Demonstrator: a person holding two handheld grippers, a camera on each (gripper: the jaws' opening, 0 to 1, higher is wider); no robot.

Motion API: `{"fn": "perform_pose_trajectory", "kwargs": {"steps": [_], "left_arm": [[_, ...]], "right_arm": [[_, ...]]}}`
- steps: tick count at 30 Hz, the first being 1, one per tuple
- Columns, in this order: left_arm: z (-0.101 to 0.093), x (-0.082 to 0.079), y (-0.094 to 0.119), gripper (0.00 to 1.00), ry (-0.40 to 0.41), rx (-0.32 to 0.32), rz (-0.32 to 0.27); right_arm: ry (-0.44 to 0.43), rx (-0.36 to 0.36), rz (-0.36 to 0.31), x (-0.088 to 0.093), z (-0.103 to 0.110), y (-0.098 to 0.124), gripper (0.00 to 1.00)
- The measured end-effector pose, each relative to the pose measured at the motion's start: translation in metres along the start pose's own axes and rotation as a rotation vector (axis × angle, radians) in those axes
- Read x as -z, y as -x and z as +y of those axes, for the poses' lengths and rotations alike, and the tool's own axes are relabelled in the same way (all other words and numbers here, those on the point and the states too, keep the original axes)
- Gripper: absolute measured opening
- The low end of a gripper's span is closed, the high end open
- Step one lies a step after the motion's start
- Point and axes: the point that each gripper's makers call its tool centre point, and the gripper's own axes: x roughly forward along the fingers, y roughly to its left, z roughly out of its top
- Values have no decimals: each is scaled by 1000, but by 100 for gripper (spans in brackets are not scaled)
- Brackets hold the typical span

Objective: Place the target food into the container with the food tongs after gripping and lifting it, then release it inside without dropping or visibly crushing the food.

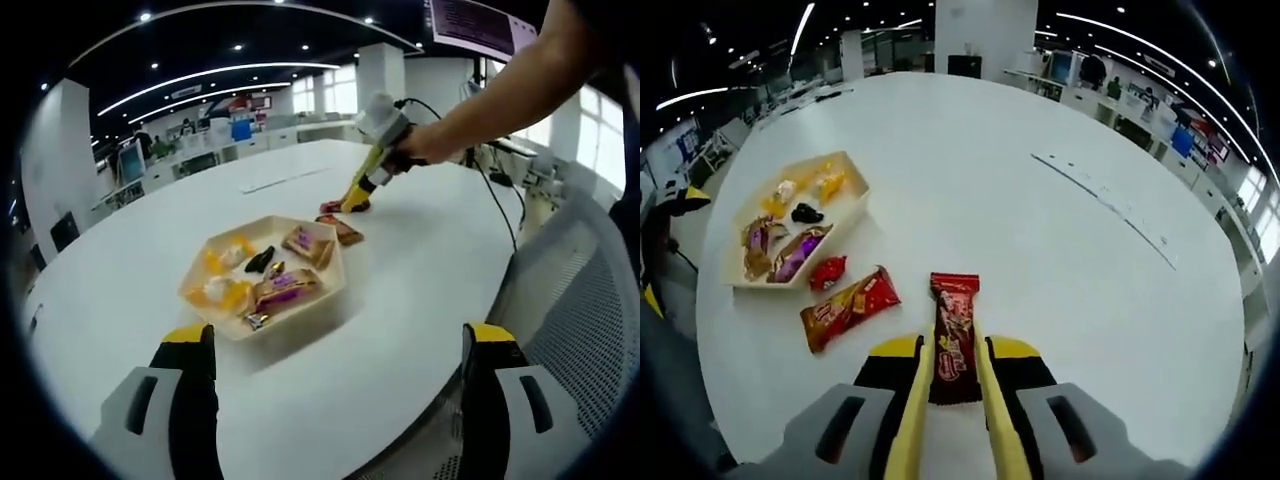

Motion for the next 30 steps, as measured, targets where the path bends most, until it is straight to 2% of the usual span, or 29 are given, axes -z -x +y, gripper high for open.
{"fn": "perform_pose_trajectory", "kwargs": {"steps": [8,16,20,30], "left_arm": [[2,1,0,99,5,-7,1],[2,1,0,99,0,-8,0],[1,0,0,99,-2,-6,-1],[0,0,0,99,-15,0,-2]], "right_arm": [[20,-8,15,1,1,2,22],[33,-46,18,-3,11,14,23],[43,-55,20,-7,9,21,23],[101,-43,6,-36,0,54,24]]}}
